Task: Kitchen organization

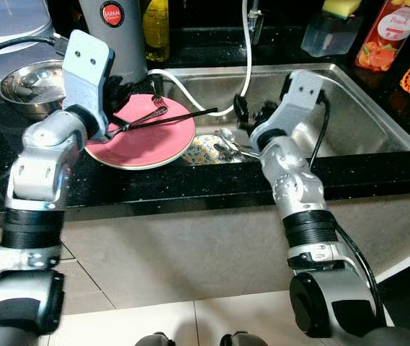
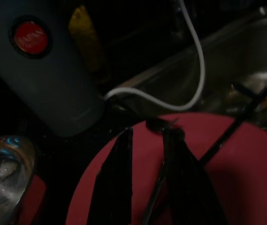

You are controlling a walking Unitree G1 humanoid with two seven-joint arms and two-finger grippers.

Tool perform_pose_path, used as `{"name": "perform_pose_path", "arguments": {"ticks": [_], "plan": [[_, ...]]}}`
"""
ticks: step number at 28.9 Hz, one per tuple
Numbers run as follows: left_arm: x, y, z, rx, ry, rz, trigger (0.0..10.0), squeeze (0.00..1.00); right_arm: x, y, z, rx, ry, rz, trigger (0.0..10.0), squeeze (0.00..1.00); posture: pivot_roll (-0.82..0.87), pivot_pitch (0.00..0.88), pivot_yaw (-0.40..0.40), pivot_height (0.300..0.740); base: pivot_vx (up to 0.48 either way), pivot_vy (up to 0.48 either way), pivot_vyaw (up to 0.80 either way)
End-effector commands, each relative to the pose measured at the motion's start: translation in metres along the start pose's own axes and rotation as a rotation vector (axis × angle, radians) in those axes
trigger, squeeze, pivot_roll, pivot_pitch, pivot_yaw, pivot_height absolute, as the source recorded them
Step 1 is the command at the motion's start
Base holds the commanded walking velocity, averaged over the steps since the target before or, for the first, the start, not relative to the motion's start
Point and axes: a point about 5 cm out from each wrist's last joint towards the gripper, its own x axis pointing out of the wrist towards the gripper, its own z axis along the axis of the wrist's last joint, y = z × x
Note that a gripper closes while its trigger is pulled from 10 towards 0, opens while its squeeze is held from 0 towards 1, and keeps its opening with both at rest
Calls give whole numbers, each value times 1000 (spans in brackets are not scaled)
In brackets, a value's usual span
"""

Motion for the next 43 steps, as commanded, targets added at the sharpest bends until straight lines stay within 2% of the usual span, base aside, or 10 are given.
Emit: {"name": "perform_pose_path", "arguments": {"ticks": [1,7,13,30,31,32,33,36,37,43], "plan": [[-5,13,-12,25,83,0,10000,0,-7,-4,4,8,-22,14,10000,0,71,40,-4,740,0,0,0],[-9,26,-37,-39,185,-1,10000,0,-14,-7,9,1,-44,25,10000,0,70,38,-2,740,0,0,0],[-6,29,-55,-213,228,-107,10000,0,-16,-6,13,1,-59,35,10000,0,70,37,4,740,0,0,0],[5,36,-78,-256,319,-196,10000,0,-18,-1,16,2,-64,55,10000,0,59,35,3,740,0,0,0],[6,31,-84,-238,344,-233,8784,0,-19,-2,17,0,-67,51,10000,0,55,35,6,740,0,0,0],[6,28,-84,-234,341,-250,5176,0,-19,-3,17,-1,-68,49,10000,0,55,35,6,740,0,0,0],[7,27,-84,-230,340,-257,3490,0,-19,-3,18,-2,-69,48,10000,0,55,35,6,740,0,0,0],[8,26,-84,-228,338,-265,3490,0,-20,-4,18,-3,-69,47,10000,0,54,33,7,740,0,0,0],[9,27,-85,-223,337,-252,0,0,-19,-3,18,-3,-69,47,10000,0,53,32,8,740,0,0,0],[10,33,-77,-232,289,-218,0,0,-19,-3,19,-3,-71,51,10000,0,53,34,5,740,0,0,0]]}}
